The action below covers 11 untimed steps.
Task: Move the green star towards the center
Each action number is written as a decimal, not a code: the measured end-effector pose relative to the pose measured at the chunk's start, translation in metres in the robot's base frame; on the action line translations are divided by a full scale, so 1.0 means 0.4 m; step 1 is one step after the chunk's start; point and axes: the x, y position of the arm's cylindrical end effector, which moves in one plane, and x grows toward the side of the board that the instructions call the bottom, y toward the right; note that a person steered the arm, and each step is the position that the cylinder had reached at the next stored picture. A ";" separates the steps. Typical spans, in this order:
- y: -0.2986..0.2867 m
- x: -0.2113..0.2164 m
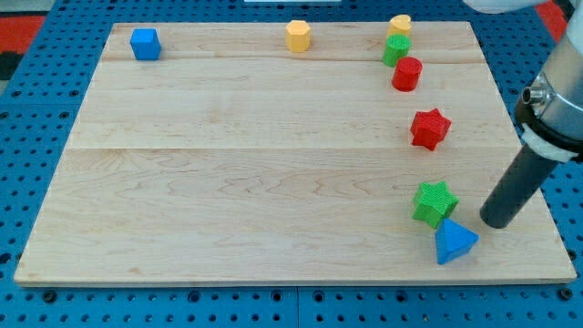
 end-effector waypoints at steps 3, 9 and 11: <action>-0.099 -0.030; -0.369 -0.159; -0.400 -0.217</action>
